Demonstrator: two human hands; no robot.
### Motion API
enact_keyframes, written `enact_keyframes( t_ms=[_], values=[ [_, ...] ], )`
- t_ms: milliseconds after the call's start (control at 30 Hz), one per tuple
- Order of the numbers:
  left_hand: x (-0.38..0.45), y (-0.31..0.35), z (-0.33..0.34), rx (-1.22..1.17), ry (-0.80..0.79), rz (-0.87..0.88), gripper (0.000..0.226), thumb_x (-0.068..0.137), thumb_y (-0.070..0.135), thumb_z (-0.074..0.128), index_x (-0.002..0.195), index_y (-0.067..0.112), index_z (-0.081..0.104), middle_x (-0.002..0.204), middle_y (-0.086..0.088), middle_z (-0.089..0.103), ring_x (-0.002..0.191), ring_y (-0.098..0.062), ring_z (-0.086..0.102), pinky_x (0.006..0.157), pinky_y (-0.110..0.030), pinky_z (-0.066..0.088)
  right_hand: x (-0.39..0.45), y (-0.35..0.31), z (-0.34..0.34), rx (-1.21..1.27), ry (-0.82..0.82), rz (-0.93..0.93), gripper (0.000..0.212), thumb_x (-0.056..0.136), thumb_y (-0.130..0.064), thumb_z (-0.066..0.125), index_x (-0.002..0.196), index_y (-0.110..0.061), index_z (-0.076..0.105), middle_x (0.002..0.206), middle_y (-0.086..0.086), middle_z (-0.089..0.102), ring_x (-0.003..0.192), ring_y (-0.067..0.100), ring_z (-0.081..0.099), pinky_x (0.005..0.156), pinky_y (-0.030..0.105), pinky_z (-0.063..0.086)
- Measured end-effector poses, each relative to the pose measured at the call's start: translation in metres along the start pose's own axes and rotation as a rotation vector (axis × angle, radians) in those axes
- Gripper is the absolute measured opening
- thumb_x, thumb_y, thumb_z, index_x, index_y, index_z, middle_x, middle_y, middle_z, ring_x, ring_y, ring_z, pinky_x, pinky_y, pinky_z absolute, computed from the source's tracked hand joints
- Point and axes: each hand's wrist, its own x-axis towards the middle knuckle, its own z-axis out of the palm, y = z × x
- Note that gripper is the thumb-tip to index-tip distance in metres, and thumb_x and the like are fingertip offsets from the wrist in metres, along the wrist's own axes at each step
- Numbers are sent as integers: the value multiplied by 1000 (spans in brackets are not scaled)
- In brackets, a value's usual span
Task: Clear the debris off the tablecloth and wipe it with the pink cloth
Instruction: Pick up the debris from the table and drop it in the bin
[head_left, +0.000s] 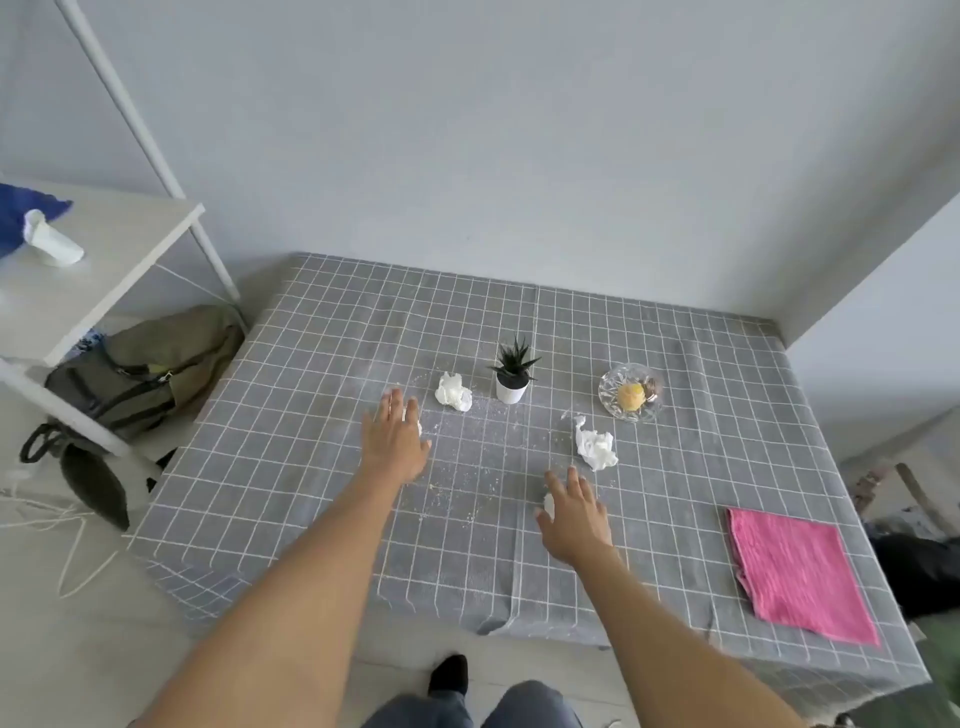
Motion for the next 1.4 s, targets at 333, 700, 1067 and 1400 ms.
enact_keyframes(
  t_ms=[333, 700, 1067, 1400],
  values=[
    [36, -16, 40, -63, -98, 22, 64, 101, 37, 35, 152, 16, 3, 160, -12, -5, 146, -31, -4, 118, -48, 6, 14, 13, 34, 45, 200, -54, 64, 96, 0, 40, 153, -21, 18, 162, 12, 0, 148, 31, 6, 119, 43, 17],
    [49, -11, 78, -355, 149, 35, 61, 96, -8, 36, 150, 6, 11, 158, -16, 3, 146, -33, 1, 120, -42, 6, 21, 21, 50, 93, 296, -143, 78, 78, 25, 50, 147, -10, 38, 158, 12, 22, 145, 32, 22, 105, 40, 39],
    [59, 19, 50, -415, 304, 93, 82, 81, -29, 30, 150, 9, 8, 159, -8, 4, 146, -24, 7, 110, -39, 36, 54, 10, 0, 115, 418, -198, 82, 71, 32, 40, 143, -7, 42, 156, 19, 25, 143, 38, 24, 96, 39, 47],
    [89, 50, 44, -245, 201, 175, 66, 94, -6, 42, 151, 7, 11, 159, -13, 3, 147, -29, 4, 119, -42, 9, 72, 40, -14, 77, 307, -30, 66, 90, 15, 40, 149, -11, 25, 160, 19, 8, 148, 36, 4, 120, 47, 15]
  ],
)
